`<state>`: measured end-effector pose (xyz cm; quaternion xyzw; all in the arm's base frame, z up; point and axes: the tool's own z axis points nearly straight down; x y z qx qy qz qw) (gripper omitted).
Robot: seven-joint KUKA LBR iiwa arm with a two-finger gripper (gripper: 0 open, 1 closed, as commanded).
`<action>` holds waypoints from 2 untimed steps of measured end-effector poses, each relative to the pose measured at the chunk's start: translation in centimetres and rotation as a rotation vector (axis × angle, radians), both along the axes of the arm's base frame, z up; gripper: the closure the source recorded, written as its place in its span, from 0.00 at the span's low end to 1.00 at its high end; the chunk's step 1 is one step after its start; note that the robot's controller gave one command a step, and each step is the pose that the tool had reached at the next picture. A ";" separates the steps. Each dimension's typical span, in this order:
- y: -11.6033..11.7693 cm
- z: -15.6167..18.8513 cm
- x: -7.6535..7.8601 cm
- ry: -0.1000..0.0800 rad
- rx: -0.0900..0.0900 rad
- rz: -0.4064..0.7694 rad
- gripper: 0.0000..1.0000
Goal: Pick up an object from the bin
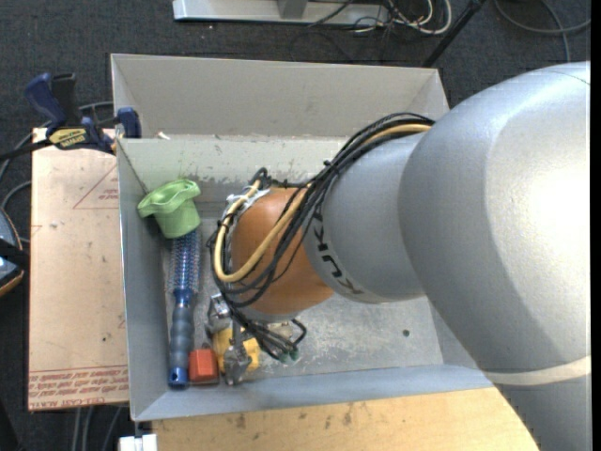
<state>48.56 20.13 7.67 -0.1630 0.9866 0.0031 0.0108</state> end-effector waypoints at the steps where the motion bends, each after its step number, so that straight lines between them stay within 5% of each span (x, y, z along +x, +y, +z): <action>1: 0.2 3.9 2.2 0.013 -0.009 0.208 1.00; 2: 0.4 13.9 1.9 0.009 -0.008 0.165 1.00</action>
Offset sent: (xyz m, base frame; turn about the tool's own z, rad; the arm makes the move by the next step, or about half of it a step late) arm 0.0203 0.0014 0.0385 -0.2114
